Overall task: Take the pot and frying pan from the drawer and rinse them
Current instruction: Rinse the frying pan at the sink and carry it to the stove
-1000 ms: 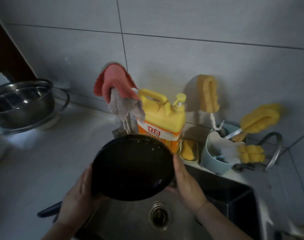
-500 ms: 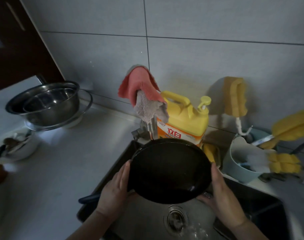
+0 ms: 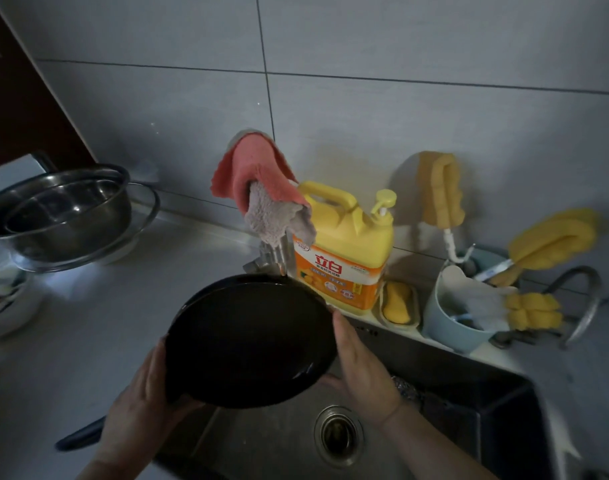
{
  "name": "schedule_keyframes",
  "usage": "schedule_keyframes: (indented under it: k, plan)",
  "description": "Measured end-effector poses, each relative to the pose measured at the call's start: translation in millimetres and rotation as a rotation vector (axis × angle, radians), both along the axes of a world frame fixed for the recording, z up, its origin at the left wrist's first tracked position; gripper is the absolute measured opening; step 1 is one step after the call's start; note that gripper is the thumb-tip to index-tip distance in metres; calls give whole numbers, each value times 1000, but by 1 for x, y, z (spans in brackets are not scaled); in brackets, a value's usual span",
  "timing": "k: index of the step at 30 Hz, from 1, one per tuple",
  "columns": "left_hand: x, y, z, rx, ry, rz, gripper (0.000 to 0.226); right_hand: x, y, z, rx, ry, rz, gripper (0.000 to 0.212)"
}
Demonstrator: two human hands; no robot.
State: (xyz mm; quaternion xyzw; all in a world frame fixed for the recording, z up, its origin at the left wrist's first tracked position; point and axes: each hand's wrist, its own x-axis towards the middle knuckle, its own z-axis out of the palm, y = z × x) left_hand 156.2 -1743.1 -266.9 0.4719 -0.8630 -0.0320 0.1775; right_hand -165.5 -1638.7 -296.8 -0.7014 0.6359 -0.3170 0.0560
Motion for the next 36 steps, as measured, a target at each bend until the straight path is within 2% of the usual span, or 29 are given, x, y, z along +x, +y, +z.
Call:
schedule_keyframes:
  k: [5, 11, 14, 20, 26, 30, 33, 36]
  plan:
    - [-35, 7, -1, -13, 5, -67, 94, -29, 26, 0, 2, -22, -75, 125]
    - [-80, 15, -4, 48, 42, -236, 102, -57, 67, 13, -7, -64, -196, 131]
    - [-96, 17, -5, 137, 32, -305, 109, -67, 83, 15, 105, -117, -289, 145]
    - [-101, 7, -4, 338, -17, -344, 130, -74, 87, 21, 323, -200, -184, 148]
    - [-81, -8, 5, 572, -80, -347, 141, -57, 75, 34, 467, -393, -67, 148]
    - [-68, -31, 9, 819, -168, -329, 130, -54, 67, 36, 711, -532, 1, 135]
    - [-63, -45, 11, 859, -326, -278, 122, -53, 65, 36, 907, -643, 47, 115]
    - [-71, -54, 27, 903, -433, -365, 121, -43, 67, 24, 960, -811, 41, 109]
